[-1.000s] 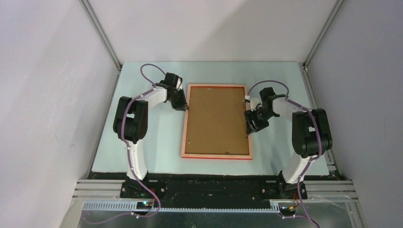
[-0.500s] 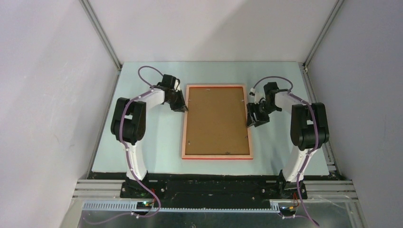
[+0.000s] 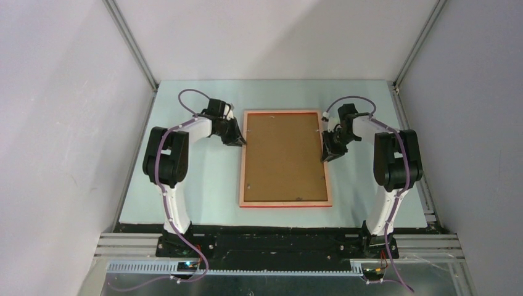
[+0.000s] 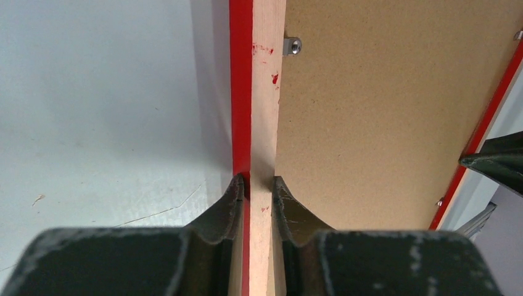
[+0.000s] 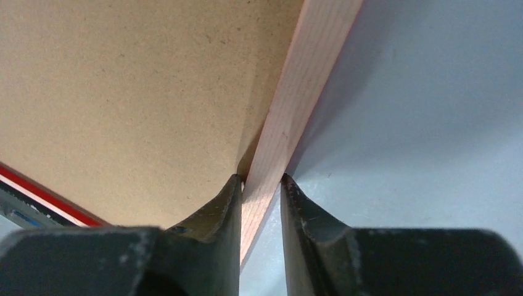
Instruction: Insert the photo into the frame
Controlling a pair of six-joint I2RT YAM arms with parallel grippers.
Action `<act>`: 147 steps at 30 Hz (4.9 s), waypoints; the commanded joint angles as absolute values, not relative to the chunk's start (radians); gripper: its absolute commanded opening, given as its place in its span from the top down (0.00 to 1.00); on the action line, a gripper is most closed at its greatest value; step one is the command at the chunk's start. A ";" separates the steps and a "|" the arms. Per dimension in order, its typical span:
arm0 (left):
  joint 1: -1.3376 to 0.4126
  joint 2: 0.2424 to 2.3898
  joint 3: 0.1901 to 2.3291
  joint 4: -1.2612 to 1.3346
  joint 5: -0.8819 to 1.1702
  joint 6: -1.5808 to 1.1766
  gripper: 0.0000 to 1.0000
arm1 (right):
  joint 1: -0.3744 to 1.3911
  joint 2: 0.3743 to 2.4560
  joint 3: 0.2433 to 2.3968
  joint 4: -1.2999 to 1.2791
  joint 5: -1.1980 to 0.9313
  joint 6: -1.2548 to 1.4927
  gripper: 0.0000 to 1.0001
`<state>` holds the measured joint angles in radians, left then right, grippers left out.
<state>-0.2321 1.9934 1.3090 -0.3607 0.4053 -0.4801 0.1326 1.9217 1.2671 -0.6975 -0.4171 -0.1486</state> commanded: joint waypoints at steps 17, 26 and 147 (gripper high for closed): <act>-0.251 2.035 1.388 -0.361 0.642 -0.374 0.04 | 0.013 1.963 1.289 -0.643 -0.369 -0.055 1.00; -0.299 1.972 1.330 -0.402 0.582 -0.282 0.00 | -0.091 1.966 1.269 -0.620 -0.399 -0.012 1.00; -0.595 1.578 1.313 -0.634 -0.009 0.039 0.00 | -0.006 2.005 1.393 -0.640 -0.268 -0.092 0.66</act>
